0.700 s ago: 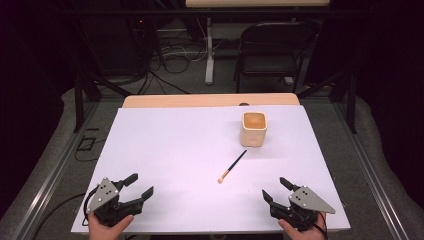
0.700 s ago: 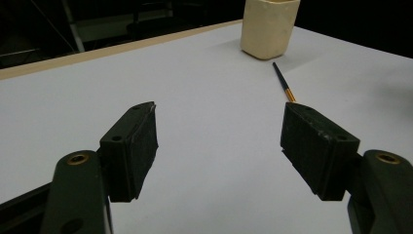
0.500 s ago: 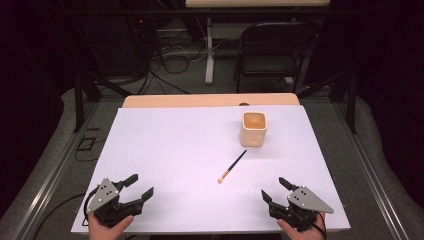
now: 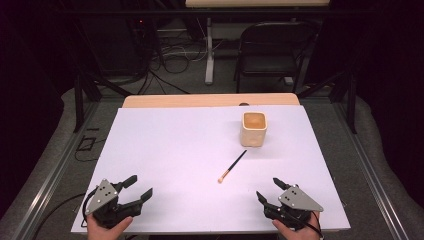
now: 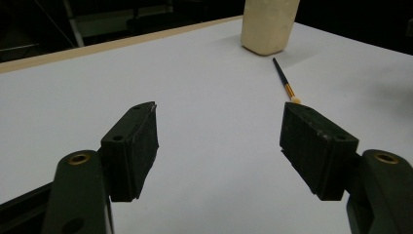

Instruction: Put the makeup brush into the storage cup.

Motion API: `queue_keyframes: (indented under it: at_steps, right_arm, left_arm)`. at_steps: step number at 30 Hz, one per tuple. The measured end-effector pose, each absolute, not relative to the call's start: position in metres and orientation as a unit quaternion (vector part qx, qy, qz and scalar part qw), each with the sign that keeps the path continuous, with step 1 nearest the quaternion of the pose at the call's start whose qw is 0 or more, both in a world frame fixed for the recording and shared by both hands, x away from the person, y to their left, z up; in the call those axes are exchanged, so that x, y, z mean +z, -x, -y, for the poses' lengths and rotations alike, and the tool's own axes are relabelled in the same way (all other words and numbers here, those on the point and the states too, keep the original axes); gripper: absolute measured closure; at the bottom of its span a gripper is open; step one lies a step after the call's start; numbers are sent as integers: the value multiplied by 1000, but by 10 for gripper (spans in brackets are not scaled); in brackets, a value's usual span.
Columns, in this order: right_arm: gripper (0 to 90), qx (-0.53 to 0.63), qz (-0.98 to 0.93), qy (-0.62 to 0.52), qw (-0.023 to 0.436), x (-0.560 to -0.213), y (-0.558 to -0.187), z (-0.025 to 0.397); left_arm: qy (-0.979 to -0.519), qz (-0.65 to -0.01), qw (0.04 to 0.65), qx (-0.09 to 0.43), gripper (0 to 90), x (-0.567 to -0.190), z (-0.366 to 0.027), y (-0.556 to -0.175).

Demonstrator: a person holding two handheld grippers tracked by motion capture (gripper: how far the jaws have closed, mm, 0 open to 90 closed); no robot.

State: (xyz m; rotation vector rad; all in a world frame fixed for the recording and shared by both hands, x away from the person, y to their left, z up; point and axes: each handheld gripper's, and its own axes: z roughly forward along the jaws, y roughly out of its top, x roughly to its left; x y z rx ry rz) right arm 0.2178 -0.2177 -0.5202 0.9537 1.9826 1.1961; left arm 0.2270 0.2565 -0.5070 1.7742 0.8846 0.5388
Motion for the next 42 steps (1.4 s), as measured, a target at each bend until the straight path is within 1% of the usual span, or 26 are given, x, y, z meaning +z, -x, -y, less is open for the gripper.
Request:
queue_keyframes:
  at_steps: [5,12,18,28,42]
  right_arm:
    - [358,450,-759,-365,298,-524,-223,217]
    - [365,438,-763,-375,292,-523,-227,217]
    - [375,427,-771,-383,278,-512,-232,218]
    - [375,374,-817,-355,259,-506,-244,214]
    - [354,330,-850,-340,228,-497,-260,208]
  left_arm:
    - [-744,-367,512,223,304,-508,-256,-226]
    - [-743,-369,513,221,304,-508,-258,-225]
    - [-740,-367,518,221,305,-506,-257,-225]
    - [-742,-366,518,216,308,-507,-254,-228]
    - [-744,-368,514,214,308,-508,-253,-229]
